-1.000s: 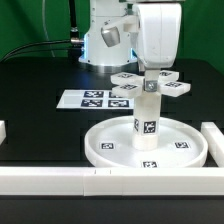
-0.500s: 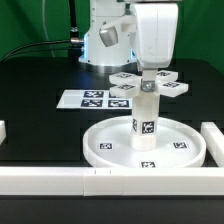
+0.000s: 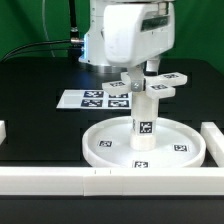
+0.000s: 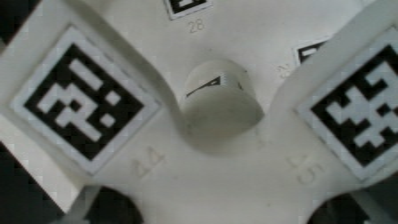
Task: Assemble round table
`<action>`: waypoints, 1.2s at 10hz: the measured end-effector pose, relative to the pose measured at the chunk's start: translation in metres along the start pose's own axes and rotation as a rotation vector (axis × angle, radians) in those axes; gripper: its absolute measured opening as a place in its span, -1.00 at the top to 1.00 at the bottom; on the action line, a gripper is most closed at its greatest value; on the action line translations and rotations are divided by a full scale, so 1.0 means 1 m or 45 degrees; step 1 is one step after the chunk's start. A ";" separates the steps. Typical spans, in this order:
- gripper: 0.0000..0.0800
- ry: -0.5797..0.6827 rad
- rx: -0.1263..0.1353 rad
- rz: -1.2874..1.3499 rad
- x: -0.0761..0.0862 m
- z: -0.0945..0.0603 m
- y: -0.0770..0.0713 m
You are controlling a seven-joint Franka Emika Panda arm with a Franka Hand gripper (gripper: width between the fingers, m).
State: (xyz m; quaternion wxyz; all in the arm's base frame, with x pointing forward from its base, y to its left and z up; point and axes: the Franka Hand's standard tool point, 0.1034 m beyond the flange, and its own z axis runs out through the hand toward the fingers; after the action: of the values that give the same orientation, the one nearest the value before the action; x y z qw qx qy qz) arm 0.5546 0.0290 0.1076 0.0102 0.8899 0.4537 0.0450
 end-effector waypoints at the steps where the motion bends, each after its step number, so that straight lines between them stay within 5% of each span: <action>1: -0.11 -0.001 0.005 0.137 0.000 0.000 -0.001; 9: -0.11 0.035 0.016 0.846 0.000 0.001 0.001; 12: -0.11 0.057 0.059 1.395 0.004 0.001 -0.001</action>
Offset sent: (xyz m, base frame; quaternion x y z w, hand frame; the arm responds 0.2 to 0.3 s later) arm -0.0089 0.0033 -0.0116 0.0080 0.0336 0.2189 0.9751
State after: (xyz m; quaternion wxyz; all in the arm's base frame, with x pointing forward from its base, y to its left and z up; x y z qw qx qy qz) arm 0.5561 0.0328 0.1071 -0.0442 0.9948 -0.0751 0.0526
